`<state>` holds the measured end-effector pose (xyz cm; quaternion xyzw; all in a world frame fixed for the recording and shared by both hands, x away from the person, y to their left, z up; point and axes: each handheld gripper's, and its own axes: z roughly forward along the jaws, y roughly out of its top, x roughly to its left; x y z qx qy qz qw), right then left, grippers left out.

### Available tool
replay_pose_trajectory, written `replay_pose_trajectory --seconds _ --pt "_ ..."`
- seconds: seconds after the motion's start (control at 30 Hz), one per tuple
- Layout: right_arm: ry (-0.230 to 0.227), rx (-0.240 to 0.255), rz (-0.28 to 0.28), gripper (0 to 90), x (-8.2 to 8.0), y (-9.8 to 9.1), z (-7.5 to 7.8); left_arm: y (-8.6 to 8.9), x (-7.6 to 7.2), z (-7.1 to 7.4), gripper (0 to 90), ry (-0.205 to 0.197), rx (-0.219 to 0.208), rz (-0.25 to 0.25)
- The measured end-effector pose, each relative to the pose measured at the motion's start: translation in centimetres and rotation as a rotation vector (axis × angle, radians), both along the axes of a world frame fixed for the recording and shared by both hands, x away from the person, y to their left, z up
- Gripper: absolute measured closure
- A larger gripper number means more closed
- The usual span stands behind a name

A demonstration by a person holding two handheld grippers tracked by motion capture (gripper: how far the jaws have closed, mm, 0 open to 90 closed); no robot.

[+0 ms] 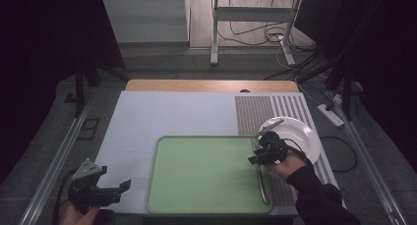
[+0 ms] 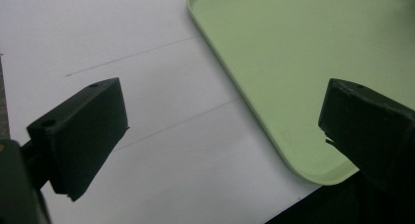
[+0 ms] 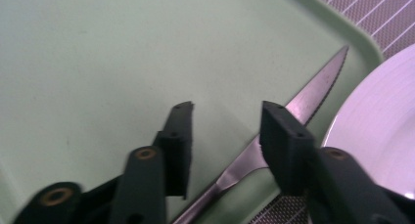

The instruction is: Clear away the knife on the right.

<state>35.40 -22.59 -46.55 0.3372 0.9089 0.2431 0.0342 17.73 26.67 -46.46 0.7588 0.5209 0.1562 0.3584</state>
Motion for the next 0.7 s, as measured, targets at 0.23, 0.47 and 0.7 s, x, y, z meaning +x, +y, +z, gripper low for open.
replay_pose_trajectory --seconds 0.23,0.47,0.7 --pt "-0.024 0.014 -0.004 38.0 -0.6 -0.2 0.6 0.0 0.0 0.0 3.9 -0.001 0.001 -0.005" --pt "-0.029 0.013 -0.024 28.6 -1.1 -0.9 0.8 0.0 0.0 0.0 3.9 -0.002 -0.006 -0.003" --pt "-0.027 0.027 -0.039 19.4 -1.4 -1.7 0.7 0.0 0.0 0.0 3.9 -0.002 -0.006 -0.004"
